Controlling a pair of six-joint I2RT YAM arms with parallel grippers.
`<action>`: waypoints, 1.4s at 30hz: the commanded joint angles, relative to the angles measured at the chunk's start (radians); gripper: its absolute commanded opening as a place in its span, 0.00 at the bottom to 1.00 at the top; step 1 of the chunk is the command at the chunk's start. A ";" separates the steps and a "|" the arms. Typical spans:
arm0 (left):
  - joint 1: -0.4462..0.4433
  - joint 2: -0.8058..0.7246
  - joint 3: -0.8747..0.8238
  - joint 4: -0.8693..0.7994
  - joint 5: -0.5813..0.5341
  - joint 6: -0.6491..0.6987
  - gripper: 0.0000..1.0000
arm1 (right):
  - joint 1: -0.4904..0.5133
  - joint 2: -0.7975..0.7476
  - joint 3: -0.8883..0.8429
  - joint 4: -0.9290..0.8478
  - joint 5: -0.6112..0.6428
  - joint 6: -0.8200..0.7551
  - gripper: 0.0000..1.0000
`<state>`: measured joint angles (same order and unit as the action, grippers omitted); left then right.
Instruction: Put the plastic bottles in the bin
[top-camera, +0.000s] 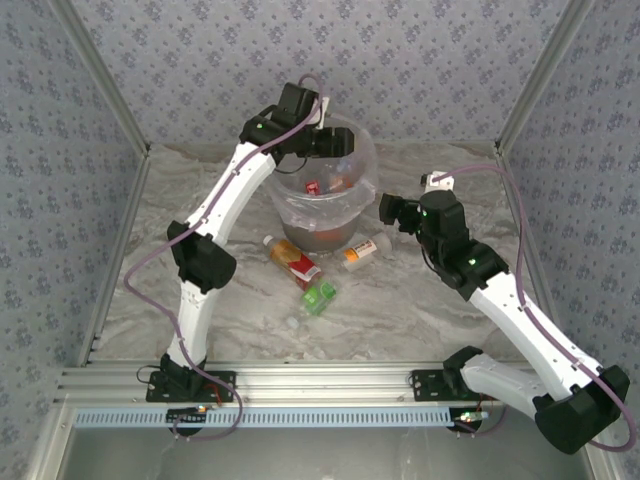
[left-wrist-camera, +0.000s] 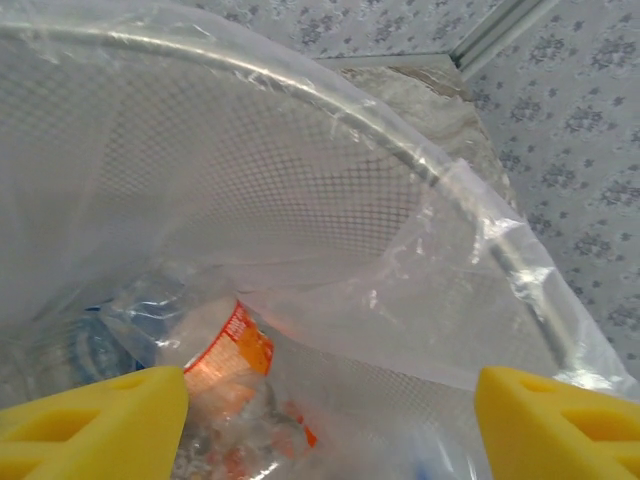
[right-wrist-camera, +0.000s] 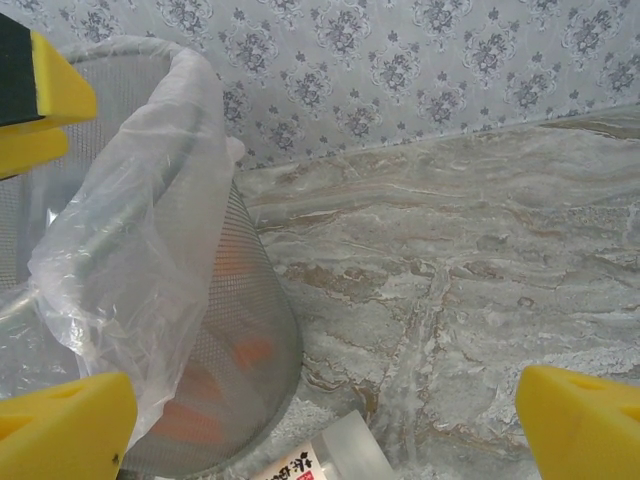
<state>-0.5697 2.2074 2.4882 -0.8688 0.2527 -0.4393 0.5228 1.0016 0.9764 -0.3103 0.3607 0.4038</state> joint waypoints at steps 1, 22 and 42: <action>-0.001 -0.092 -0.031 0.022 0.073 -0.041 0.78 | -0.006 0.007 -0.008 -0.005 0.021 0.015 1.00; 0.007 -0.500 -0.441 0.267 0.004 0.004 0.97 | -0.018 0.179 -0.132 -0.032 0.001 0.600 1.00; 0.154 -1.089 -1.218 0.556 -0.352 -0.162 0.99 | 0.050 0.490 -0.101 0.061 -0.171 1.037 1.00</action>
<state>-0.4377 1.1408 1.3014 -0.3439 -0.0406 -0.5617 0.5598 1.4540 0.8326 -0.2554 0.1944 1.3621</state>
